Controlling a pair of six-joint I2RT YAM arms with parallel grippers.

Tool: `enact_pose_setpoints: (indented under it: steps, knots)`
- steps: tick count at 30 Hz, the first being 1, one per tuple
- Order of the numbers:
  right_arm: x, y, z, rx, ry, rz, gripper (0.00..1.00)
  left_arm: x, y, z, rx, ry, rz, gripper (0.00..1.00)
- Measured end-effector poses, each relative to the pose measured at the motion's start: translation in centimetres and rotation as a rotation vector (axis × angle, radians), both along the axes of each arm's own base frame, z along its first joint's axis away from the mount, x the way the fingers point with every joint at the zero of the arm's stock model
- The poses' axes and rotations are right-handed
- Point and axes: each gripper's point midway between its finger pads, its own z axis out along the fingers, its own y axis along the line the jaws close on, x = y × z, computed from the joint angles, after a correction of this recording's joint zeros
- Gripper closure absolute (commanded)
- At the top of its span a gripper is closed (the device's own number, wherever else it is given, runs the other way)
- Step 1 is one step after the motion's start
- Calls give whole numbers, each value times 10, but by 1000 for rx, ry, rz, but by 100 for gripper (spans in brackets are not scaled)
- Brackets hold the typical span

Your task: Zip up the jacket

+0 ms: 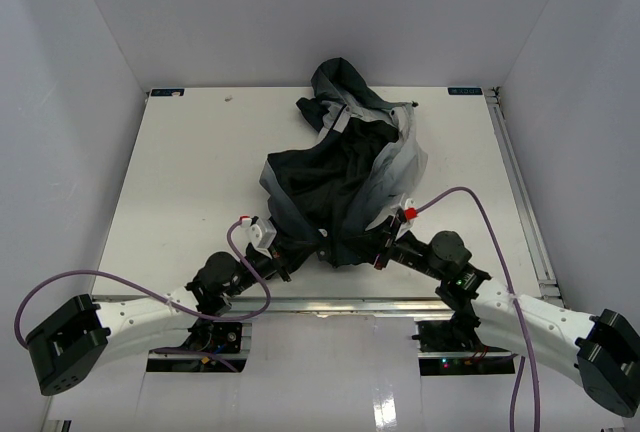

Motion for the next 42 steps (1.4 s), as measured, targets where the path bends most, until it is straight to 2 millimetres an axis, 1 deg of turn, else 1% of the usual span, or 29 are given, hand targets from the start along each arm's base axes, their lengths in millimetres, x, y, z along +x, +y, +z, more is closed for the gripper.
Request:
enact_pose_setpoints:
  steps: [11, 28, 33, 42]
  knots:
    - [1, 0, 0, 10, 28, -8, 92, 2, 1, 1, -6, -2, 10, 100]
    - [0, 0, 6, 34, 35, -10, 92, 4, 1, 2, -19, -8, 25, 100]
    - [0, 0, 6, 36, 41, -11, 92, 4, 2, -1, -19, -8, 25, 100]
    - [2, -1, 6, 44, 58, -23, 92, 4, 1, 3, -35, -19, 25, 100]
